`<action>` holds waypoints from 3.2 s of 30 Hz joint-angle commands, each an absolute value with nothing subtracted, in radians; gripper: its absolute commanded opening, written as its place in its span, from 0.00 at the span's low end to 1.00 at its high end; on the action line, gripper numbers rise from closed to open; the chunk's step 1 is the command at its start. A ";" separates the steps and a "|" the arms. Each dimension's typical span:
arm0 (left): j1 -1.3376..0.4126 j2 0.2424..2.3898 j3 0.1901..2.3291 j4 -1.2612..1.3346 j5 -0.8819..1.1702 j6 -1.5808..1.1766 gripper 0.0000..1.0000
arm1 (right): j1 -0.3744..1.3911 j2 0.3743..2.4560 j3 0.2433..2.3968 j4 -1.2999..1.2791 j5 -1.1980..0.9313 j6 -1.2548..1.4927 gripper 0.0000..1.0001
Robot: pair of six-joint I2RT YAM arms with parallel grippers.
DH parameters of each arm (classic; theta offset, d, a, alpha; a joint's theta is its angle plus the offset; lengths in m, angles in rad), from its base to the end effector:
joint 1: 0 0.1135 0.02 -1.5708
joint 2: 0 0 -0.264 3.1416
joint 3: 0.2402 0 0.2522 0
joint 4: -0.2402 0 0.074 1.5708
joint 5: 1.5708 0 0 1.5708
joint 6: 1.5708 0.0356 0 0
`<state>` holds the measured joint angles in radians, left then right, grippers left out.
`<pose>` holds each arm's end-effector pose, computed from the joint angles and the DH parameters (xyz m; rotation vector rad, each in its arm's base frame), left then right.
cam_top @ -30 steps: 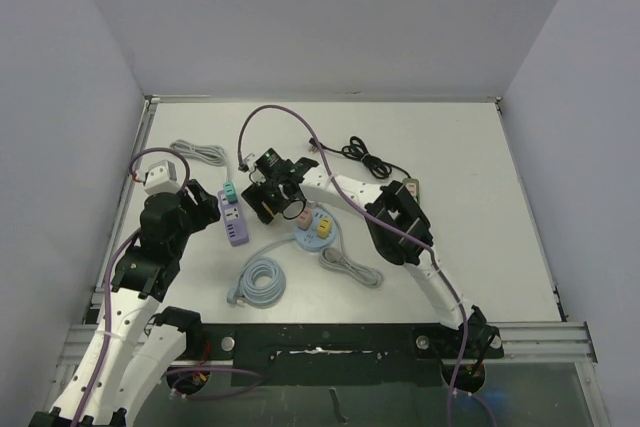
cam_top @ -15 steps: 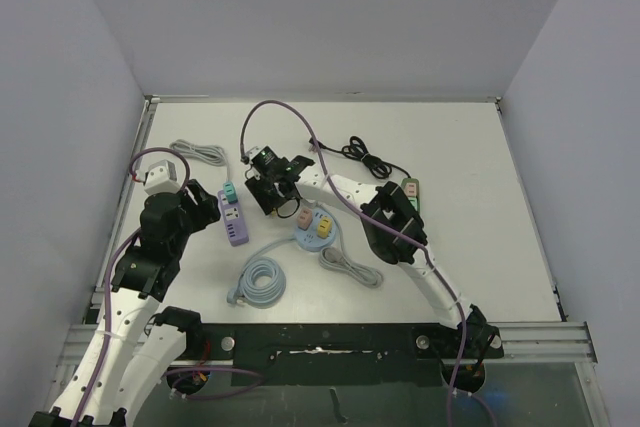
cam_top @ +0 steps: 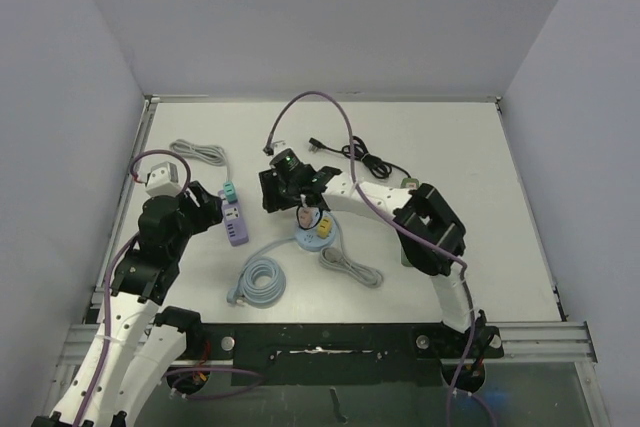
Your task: Insert the plug
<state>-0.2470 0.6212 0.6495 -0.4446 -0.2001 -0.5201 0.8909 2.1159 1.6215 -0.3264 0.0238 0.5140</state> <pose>0.1453 -0.0293 0.2900 -0.3990 1.9501 -0.2992 0.2997 0.3694 0.1956 -0.4543 2.4445 0.6097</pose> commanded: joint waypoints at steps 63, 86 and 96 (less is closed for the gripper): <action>-0.858 1.099 0.500 0.913 -0.418 -0.259 0.47 | 0.910 1.337 0.850 0.422 0.284 1.661 0.43; -0.824 0.951 0.814 -0.212 -0.457 -0.513 0.25 | 0.873 1.098 0.699 0.261 0.462 1.420 0.86; -0.559 0.969 0.927 -0.639 -0.230 -0.670 0.25 | 0.861 0.993 0.669 0.090 0.532 1.193 0.84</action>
<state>-0.6571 0.9653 0.8604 -0.4656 -0.3679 -0.6064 0.8635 1.0237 0.6556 0.1692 0.4496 1.3132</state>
